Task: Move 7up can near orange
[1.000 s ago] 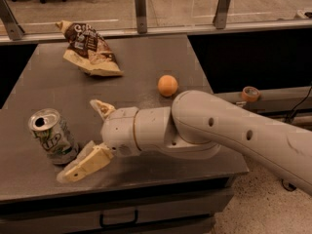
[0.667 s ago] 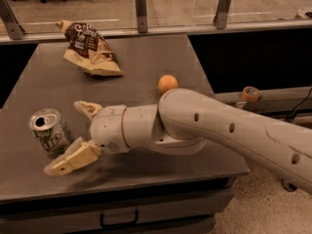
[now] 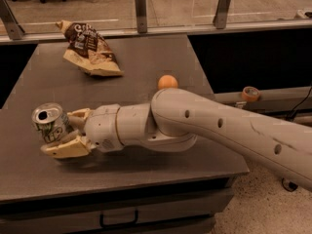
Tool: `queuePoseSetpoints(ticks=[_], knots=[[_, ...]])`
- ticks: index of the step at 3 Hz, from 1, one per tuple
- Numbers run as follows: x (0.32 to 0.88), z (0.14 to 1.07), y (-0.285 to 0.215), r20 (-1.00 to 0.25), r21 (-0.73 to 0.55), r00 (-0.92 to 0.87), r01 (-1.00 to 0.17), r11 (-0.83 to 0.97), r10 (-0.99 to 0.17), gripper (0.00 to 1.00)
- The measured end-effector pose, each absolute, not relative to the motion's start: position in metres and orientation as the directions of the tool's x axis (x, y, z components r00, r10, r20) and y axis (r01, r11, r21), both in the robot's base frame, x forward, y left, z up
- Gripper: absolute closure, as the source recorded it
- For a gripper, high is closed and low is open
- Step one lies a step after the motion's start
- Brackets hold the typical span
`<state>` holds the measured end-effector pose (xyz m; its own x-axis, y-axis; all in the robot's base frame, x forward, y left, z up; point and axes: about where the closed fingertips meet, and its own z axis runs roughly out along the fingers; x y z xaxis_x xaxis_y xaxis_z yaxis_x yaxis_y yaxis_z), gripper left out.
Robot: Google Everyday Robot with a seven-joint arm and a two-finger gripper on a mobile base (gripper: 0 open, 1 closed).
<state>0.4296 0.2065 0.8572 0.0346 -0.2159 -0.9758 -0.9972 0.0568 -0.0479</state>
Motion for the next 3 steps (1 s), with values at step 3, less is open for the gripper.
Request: queuePoseSetpoints(ticks=[3], knots=[[0.453, 0.877, 0.049, -0.928, -0.166, -0.032, -0.856, 0.490, -0.370, 1.00]])
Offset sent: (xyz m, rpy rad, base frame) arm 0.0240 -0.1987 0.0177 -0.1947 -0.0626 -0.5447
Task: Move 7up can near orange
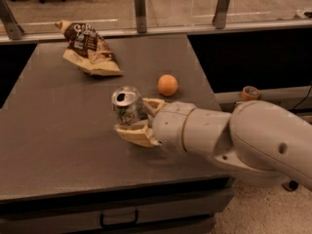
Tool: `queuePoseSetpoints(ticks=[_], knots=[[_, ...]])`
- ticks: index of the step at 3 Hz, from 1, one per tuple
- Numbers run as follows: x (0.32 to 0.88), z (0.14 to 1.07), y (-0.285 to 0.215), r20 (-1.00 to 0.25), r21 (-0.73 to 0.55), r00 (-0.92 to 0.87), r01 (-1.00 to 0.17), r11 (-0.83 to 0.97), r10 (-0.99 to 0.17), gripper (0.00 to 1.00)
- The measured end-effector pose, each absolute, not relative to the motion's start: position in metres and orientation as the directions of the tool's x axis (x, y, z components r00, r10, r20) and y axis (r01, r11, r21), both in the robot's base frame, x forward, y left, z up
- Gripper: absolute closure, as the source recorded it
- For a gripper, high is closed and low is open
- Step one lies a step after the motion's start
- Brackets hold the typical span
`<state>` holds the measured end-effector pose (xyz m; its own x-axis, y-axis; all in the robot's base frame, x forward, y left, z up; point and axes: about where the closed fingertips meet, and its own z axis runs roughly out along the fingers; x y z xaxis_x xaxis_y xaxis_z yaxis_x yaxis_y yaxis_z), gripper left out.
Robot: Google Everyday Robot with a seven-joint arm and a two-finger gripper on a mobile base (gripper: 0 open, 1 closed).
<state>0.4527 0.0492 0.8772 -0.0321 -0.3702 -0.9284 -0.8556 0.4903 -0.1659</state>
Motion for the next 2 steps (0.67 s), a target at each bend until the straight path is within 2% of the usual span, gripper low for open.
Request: queuePoseSetpoints(ticks=[2], knots=[[0.482, 0.898, -0.043, -0.905, -0.267, -0.058, -0.691, 0.671, -0.421, 1.00]])
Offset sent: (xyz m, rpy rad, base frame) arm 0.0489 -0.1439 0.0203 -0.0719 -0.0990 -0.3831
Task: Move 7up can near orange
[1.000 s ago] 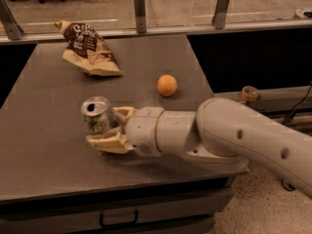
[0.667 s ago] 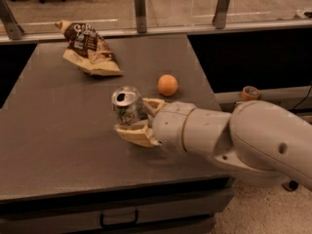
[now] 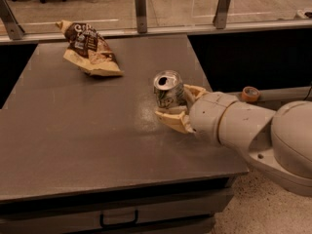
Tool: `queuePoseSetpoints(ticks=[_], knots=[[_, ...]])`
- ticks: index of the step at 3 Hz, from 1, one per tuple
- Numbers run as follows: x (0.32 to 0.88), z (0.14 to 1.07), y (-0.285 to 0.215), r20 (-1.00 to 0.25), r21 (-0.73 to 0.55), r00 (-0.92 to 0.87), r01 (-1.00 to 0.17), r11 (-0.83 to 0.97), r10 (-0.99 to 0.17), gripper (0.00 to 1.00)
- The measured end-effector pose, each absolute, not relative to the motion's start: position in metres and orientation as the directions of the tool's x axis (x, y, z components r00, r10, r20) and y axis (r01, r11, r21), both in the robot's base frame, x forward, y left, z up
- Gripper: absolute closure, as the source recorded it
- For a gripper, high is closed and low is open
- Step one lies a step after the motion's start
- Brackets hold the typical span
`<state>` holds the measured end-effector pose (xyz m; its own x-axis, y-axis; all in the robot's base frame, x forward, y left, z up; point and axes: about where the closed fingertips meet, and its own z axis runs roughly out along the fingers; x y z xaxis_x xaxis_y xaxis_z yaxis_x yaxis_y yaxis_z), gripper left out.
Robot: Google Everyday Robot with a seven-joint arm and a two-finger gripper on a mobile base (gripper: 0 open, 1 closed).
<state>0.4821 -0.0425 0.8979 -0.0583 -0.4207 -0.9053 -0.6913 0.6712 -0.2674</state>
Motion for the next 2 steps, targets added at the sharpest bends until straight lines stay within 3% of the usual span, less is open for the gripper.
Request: queuePoseSetpoints(ticks=[2], knots=[[0.522, 0.875, -0.069, -0.941, -0.183, -0.111, -0.630, 0.754, -0.321, 0.59]])
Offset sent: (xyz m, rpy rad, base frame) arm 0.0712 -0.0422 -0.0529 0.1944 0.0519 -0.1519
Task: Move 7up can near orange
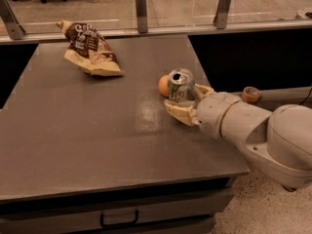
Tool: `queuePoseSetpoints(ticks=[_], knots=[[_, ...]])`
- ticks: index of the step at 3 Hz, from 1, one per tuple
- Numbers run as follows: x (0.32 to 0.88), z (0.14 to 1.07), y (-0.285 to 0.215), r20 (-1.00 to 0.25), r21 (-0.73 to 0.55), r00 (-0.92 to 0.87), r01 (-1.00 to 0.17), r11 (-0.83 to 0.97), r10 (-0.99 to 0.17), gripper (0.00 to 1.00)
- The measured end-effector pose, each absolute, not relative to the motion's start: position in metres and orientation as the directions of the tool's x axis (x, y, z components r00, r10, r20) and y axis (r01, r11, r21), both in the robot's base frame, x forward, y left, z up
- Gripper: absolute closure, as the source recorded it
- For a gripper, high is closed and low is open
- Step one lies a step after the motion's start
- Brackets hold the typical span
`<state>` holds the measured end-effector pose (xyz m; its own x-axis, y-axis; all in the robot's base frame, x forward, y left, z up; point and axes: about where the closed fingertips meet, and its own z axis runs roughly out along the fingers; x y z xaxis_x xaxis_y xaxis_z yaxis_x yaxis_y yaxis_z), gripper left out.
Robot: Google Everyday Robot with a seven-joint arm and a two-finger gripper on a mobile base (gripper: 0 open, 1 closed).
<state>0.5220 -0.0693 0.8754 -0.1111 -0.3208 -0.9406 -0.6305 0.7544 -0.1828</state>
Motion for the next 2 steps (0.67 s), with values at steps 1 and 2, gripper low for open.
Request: queuePoseSetpoints(ticks=[1, 2], knots=[[0.541, 0.859, -0.072, -0.950, -0.142, -0.136, -0.611, 0.779, -0.280, 0.35], [0.553, 0.848, -0.073, -0.952, -0.123, -0.155, -0.597, 0.793, -0.264, 0.12]])
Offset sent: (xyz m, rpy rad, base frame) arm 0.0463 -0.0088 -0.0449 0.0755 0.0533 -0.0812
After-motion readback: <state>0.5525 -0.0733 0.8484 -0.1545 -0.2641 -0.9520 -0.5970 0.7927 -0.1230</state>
